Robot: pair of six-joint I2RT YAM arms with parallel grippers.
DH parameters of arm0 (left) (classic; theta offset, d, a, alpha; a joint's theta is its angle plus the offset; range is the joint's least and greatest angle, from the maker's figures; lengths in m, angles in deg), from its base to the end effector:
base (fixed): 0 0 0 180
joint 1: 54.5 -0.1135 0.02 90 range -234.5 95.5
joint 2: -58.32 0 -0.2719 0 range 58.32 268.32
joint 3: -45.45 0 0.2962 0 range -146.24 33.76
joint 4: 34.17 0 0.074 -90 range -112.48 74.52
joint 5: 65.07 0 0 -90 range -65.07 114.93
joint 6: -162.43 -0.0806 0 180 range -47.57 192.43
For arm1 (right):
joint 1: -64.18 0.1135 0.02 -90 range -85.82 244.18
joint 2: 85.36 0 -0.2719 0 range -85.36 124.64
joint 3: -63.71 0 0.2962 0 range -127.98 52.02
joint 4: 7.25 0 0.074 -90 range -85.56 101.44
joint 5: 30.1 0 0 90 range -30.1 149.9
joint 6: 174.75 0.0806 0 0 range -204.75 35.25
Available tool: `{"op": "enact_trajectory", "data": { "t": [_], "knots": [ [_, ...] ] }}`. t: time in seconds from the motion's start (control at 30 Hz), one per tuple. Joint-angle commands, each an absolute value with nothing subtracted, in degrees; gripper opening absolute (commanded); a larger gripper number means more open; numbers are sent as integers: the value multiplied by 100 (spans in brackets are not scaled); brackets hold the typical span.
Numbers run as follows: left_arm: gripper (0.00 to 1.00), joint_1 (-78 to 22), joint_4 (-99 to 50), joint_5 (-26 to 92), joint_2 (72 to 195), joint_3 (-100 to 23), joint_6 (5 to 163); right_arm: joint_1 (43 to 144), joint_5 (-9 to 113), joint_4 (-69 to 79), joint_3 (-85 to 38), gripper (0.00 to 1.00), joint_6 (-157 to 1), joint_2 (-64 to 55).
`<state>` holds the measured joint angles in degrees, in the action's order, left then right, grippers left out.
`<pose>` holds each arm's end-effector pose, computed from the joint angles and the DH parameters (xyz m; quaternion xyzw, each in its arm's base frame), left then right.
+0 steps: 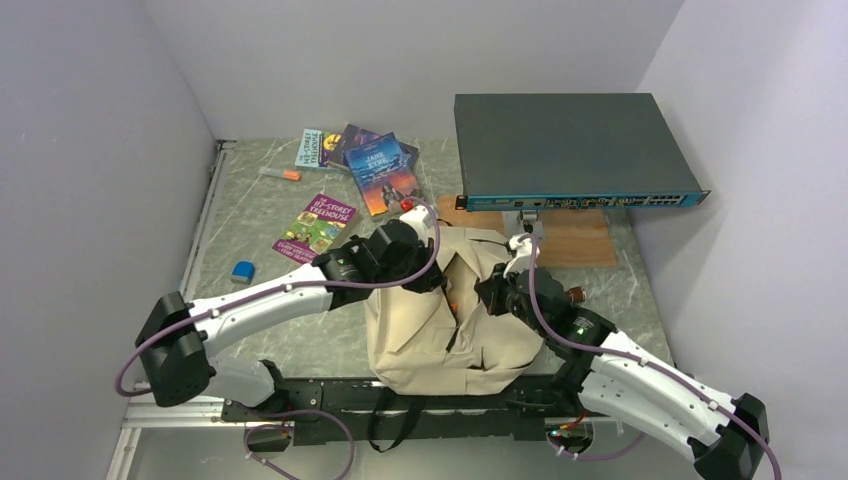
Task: Pack the student bag
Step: Pick up the stationery from the center of the board.
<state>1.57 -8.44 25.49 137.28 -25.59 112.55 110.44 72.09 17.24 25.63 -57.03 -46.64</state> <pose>0.2170 -0.3240 0.2539 0.1246 0.8727 -0.3543 0.3121 0.1799 0.1633 0.2154 -0.0790 0.8374 0.2493 0.4799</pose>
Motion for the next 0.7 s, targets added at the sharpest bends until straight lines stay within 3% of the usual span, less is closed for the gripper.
{"op": "enact_trajectory", "data": {
  "t": [0.0,0.17,0.27,0.4,0.67],
  "knots": [
    [0,117,-551,2405,13371,-2752,11159,11032,7550,1887,1910,0,-5959,-4879],
    [0,130,-961,2964,13641,-2837,11331,11146,7355,2135,1159,0,-5941,-5067],
    [0,119,-1425,3125,13973,-2733,11452,11138,7506,1940,1431,0,-5905,-4821],
    [0,69,-762,2986,14564,-3236,11314,11139,7519,1715,1774,0,-5824,-4429],
    [0,-82,-388,2577,14034,-3008,11048,11129,7819,1542,2056,0,-5993,-4627]
  ]
}}
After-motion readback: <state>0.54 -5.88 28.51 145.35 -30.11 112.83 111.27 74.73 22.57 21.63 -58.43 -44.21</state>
